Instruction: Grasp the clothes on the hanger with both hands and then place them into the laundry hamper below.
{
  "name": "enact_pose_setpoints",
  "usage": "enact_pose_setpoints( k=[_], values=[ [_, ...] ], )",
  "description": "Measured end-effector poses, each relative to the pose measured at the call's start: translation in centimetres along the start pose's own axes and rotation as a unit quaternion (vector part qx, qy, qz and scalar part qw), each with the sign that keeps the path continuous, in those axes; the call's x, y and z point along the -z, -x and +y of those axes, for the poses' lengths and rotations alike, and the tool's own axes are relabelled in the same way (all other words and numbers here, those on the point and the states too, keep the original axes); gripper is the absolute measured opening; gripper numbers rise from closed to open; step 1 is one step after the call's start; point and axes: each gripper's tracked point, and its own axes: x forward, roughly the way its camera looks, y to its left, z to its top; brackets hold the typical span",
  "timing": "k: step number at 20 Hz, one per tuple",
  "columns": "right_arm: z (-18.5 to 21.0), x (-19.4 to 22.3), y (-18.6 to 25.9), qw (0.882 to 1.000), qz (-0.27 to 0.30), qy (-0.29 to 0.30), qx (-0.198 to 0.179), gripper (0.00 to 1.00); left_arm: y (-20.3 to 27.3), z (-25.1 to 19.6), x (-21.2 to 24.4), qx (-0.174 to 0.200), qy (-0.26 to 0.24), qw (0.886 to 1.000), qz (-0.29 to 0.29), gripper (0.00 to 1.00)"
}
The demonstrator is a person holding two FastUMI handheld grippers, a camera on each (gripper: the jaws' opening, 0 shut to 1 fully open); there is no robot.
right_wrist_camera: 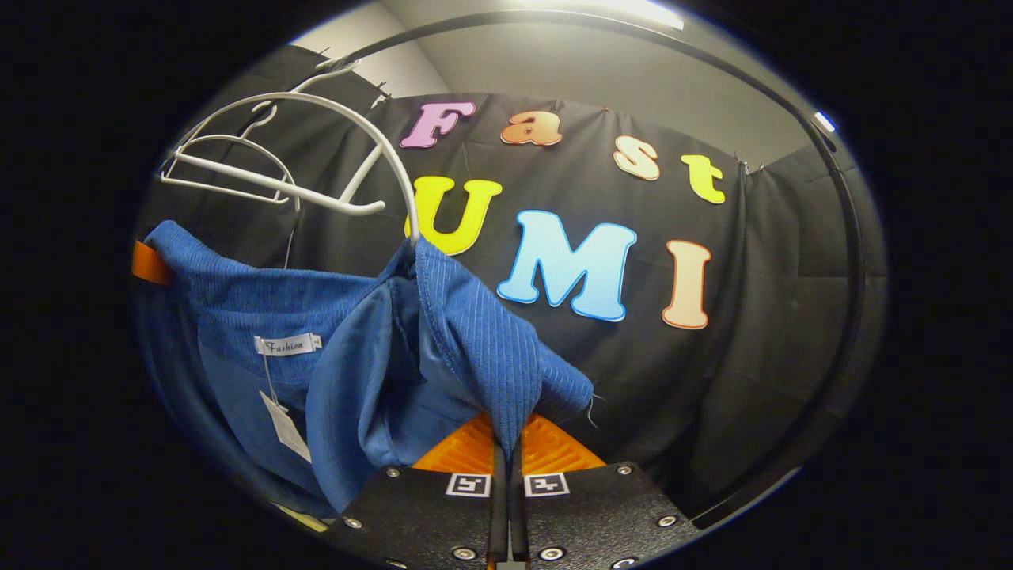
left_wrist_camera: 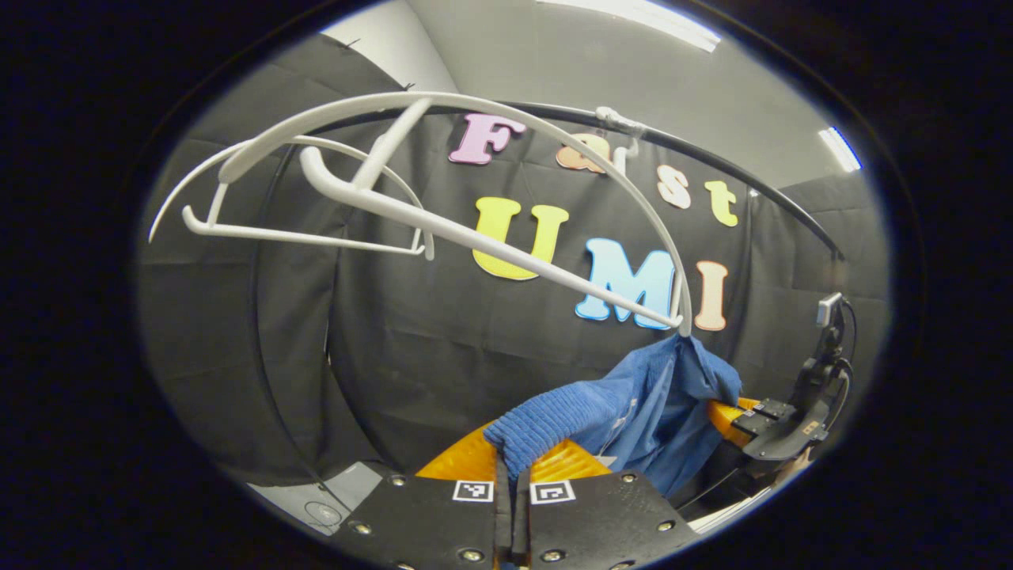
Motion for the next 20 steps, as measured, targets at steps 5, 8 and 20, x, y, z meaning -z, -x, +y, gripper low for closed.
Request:
enact_pose_setpoints(
  k=[5,8,20],
  values=[
    [-0.2,1.9,3.0,0.999,0.035,-0.028,-0.007,0.01,4.8,1.1,-0.2,-0.020,0.013,1.000,-0.004,0.02],
    [0.3,1.3,6.5,0.998,0.042,-0.053,-0.019,0.01,7.8,1.5,-0.6,-0.022,0.026,0.999,0.000,0.02],
    [7.6,-3.7,22.0,0.989,0.087,-0.118,-0.013,0.01,19.8,-0.8,-2.7,0.120,-0.012,0.992,0.025,0.02]
  ],
)
